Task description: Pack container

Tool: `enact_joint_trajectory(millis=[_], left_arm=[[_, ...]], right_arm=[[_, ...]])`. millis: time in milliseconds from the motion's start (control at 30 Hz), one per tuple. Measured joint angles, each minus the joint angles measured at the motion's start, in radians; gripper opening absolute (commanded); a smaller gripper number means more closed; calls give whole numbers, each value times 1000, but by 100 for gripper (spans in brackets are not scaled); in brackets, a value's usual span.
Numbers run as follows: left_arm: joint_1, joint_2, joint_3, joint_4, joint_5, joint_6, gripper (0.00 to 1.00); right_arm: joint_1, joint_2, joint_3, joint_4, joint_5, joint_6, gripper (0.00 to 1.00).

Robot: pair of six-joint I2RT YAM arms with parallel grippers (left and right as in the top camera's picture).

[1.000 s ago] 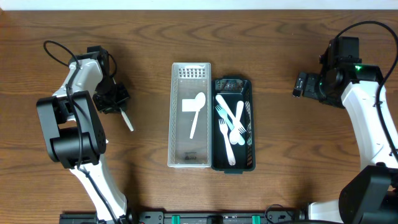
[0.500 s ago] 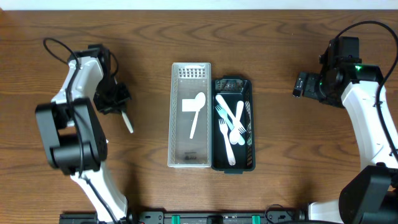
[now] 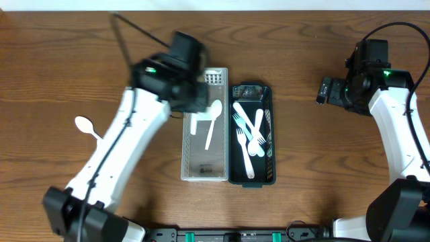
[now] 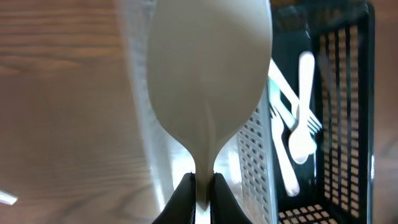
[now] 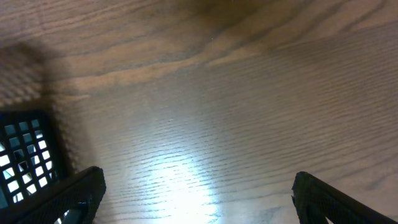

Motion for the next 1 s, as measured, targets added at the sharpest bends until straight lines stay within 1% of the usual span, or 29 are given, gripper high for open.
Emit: enact_joint_trajectory(millis=[167, 400, 433, 467, 500, 567, 600, 633, 800, 867, 967, 1000], left_arm=[[-71, 97, -46, 31, -16, 0, 6], [-64, 236, -55, 37, -27, 0, 7], [-60, 245, -55, 37, -28, 0, 17], [-58, 249, -55, 37, -30, 4, 45], [-53, 250, -55, 38, -33, 6, 49], [-45, 249, -55, 38, -39, 0, 49], [-39, 249, -55, 37, -42, 0, 52], [-34, 249, -55, 36, -46, 2, 53], [-5, 235, -55, 20, -78, 1, 54], [13, 208, -55, 21, -97, 2, 59], [66, 116, -55, 22, -124, -6, 60], [93, 79, -55, 22, -132, -12, 64]], right_arm=[[0, 0, 0, -4, 0, 0, 99], [0, 0, 0, -11, 0, 0, 99], [0, 0, 0, -12, 0, 0, 99], [0, 0, 0, -12, 0, 0, 99], [0, 0, 0, -13, 0, 0, 99], [0, 0, 0, -13, 0, -2, 99], [0, 0, 0, -13, 0, -2, 99], [0, 0, 0, -13, 0, -3, 99], [0, 0, 0, -14, 0, -11, 99], [0, 0, 0, -14, 0, -16, 99], [0, 0, 0, -14, 0, -21, 99], [0, 0, 0, -14, 0, -22, 99]])
